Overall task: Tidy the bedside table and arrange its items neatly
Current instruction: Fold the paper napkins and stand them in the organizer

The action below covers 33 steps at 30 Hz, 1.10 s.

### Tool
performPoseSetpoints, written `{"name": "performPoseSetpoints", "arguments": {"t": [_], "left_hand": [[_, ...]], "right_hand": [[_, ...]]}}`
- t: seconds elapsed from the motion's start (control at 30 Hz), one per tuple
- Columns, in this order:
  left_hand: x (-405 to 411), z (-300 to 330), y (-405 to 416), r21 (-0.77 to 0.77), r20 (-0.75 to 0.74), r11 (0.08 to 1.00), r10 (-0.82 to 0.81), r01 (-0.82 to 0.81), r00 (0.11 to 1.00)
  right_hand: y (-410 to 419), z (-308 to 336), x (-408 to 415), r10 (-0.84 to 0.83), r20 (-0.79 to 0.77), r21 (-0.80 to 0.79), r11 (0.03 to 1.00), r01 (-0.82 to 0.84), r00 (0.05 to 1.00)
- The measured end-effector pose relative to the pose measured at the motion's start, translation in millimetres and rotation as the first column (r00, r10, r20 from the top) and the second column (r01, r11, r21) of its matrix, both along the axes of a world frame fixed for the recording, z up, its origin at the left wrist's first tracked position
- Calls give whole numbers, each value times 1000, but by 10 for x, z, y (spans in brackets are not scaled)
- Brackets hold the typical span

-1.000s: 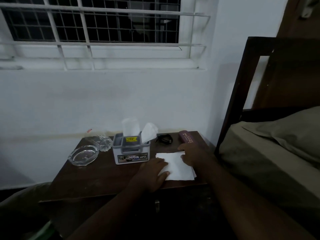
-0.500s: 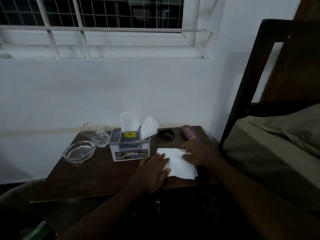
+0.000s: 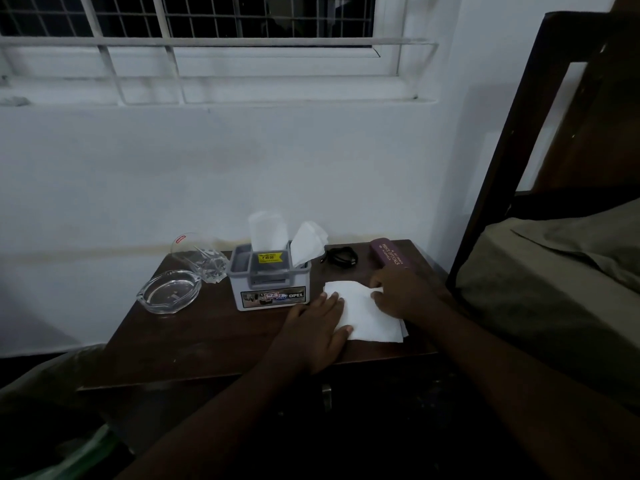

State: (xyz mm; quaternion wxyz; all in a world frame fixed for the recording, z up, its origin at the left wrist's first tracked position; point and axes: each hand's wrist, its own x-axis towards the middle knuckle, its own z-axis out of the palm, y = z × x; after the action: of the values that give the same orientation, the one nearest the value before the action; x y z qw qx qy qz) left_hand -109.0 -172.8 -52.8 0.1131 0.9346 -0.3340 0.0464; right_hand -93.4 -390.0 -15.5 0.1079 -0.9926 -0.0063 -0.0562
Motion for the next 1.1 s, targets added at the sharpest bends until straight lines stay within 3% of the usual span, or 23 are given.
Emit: {"name": "performPoseSetpoints", "arguments": {"t": [0.23,0.37,0.43,0.5,0.63,0.83,1.1], "left_hand": [[-7,-6,10,-24,2,1000,-9,9,1000],[-10,-13,11,-29,3,1000,-4,4,1000],[-13,-23,10,-50,0,999,2,-2,1000],[-23,-22,8,-86,-2,996,18,-19,1000],[-39,-53,26,-152,33,985,94,-88,995],[-58,-91,37,-237,210,968,129,-77,969],[-95,-20,21,-377,110,920,162,-109,981]], "right_hand": [[-8,188,-209,38,106,214,975,-60,994],[-9,187,-200,-6,66,479,877,-26,998],[-11,155,-185,-20,29,540,842,1,999],[-52,131,-171,-21,6,545,838,15,1000],[-176,89,-134,35,21,344,938,-40,999],[-215,128,-231,264,-24,446,866,-226,964],[-229,173,-296,382,-117,498,821,-278,917]]}}
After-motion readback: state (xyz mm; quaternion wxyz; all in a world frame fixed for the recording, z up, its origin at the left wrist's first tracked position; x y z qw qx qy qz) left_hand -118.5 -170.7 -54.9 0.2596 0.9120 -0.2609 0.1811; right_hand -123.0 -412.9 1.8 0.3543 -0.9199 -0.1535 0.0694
